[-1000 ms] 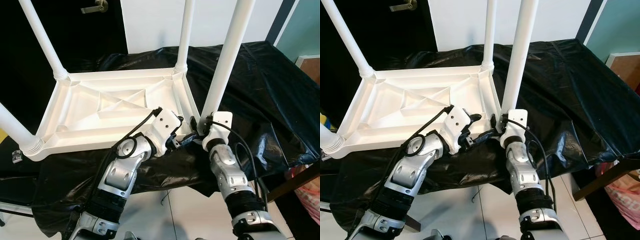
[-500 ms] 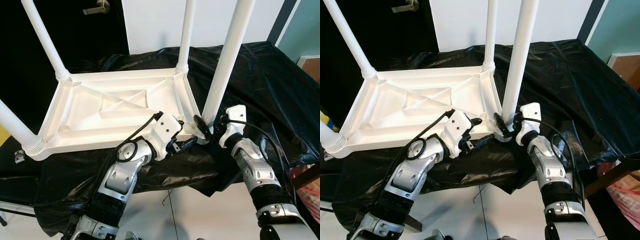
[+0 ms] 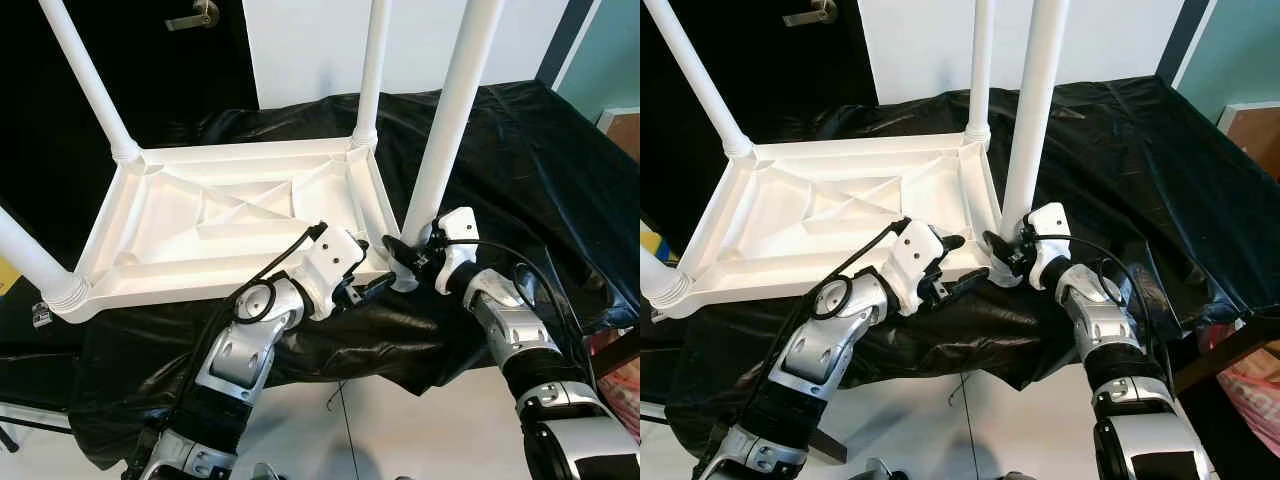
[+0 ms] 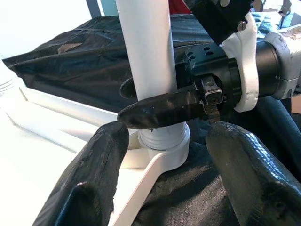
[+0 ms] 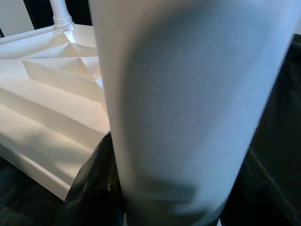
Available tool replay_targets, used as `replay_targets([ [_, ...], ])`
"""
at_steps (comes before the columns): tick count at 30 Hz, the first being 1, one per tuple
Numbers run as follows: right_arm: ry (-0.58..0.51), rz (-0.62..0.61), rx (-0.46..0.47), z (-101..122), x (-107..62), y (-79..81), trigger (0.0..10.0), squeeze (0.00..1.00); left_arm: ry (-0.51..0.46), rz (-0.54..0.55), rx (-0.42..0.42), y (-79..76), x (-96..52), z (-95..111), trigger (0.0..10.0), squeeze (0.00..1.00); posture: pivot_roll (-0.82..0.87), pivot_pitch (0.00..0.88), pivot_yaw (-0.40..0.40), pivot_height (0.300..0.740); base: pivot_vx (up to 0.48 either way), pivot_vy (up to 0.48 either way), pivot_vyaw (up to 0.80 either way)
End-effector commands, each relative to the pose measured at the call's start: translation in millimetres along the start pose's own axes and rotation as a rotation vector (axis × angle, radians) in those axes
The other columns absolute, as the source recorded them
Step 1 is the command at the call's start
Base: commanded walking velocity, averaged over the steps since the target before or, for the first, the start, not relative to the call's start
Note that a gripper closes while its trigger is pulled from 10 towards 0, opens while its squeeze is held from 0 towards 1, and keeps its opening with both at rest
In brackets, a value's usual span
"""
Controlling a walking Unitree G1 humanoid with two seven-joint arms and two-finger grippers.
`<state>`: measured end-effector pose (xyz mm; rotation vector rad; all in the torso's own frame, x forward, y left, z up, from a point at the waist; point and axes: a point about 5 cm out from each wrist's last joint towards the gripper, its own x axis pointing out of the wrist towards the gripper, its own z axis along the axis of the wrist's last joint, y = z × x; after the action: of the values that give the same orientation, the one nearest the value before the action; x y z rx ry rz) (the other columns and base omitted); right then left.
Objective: Building children table
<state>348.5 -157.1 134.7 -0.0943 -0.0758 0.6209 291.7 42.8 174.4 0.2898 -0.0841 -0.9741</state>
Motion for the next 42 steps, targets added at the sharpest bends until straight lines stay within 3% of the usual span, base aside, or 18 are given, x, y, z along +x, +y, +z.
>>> replay_targets([
  [1,0.074,0.048,0.042,-19.3,-2.5,11.0,10.0,0.0,0.014,0.033,-0.006,-2.3,0.2,-2.8,10.0,0.0,0.02,0.044,-0.004,0.74,0.0,0.0,0.0],
  [8,0.128,-0.079,0.056,-29.7,-5.4,10.3,10.0,0.0,0.022,0.03,0.003,-3.0,0.5,-4.2,10.0,0.0,0.01,0.048,-0.005,0.74,0.0,0.0,0.0],
  [16,0.101,-0.314,0.106,-33.3,-8.1,19.0,10.0,0.0,0.021,0.017,-0.007,-8.1,2.5,-4.8,10.0,0.0,-0.01,0.049,-0.002,0.74,0.0,0.0,0.0],
  [18,0.101,-0.314,0.106,-33.3,-8.1,19.0,10.0,0.0,0.021,0.017,-0.007,-8.1,2.5,-4.8,10.0,0.0,-0.01,0.049,-0.002,0.74,0.0,0.0,0.0],
  [20,0.079,-0.411,0.188,-33.3,-7.2,29.0,10.0,0.0,0.021,0.016,-0.014,-8.3,2.5,-5.6,10.0,0.0,-0.02,0.052,0.0,0.74,0.0,0.0,0.0],
  [27,0.056,-0.582,0.213,-32.3,-6.9,36.8,10.0,0.0,0.022,0.014,-0.019,-8.4,2.5,-6.3,10.0,0.0,-0.03,0.055,0.005,0.74,0.0,0.0,0.0],
  [28,0.053,-0.673,0.219,-32.4,-6.3,46.2,10.0,0.0,0.023,0.013,-0.021,-8.5,2.7,-6.8,10.0,0.0,-0.03,0.057,0.005,0.74,0.0,0.0,0.0],
  [32,0.042,-0.637,0.212,-29.0,-1.9,57.7,10.0,0.0,0.023,0.015,-0.022,-7.7,3.1,-7.0,10.0,0.0,-0.03,0.058,0.012,0.74,0.0,0.0,0.0],
  [42,0.047,-0.632,0.192,-24.3,-1.2,58.7,10.0,0.0,0.02,0.033,-0.016,-3.8,3.7,-5.6,10.0,0.0,-0.03,0.054,0.013,0.74,0.0,0.0,0.0],
])
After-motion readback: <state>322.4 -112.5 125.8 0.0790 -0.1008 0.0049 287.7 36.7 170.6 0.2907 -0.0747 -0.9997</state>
